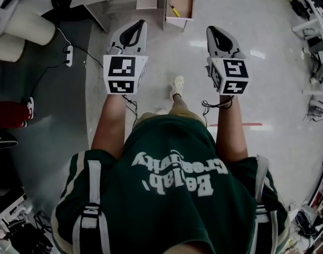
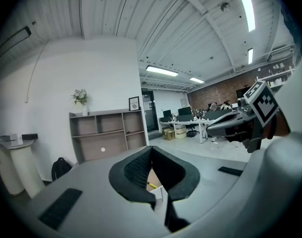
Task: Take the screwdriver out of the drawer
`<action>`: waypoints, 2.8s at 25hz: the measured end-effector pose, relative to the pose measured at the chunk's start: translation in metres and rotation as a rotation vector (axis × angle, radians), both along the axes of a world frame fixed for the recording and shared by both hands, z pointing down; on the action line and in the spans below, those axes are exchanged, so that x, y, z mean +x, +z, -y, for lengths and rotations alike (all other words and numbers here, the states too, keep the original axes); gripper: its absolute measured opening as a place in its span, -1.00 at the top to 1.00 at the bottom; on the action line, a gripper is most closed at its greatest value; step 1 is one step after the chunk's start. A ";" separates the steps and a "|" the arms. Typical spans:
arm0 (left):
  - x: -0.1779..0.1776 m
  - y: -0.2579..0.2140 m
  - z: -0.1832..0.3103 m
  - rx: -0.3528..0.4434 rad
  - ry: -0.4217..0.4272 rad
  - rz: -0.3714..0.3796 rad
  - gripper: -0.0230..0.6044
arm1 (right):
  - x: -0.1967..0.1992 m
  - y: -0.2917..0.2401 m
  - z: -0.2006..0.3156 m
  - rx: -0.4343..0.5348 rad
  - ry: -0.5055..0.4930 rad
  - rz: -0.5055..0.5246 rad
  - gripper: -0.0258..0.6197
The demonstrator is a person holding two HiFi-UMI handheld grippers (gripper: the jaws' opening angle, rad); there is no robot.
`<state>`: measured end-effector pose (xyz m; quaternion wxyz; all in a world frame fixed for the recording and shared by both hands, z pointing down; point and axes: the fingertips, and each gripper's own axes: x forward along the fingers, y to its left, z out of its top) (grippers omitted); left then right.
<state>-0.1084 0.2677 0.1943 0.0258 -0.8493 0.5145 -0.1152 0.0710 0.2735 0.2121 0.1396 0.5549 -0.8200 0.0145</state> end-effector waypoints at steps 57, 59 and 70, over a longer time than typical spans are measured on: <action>0.064 0.097 0.433 -0.116 0.045 0.025 0.87 | 0.008 0.109 0.430 -0.116 -0.103 0.030 0.82; 0.058 0.109 0.447 -0.131 0.066 0.020 0.87 | -0.002 0.117 0.439 -0.134 -0.088 0.023 0.82; 0.064 0.178 0.488 -0.189 0.187 -0.003 0.87 | -0.014 0.181 0.467 -0.229 -0.014 -0.007 0.82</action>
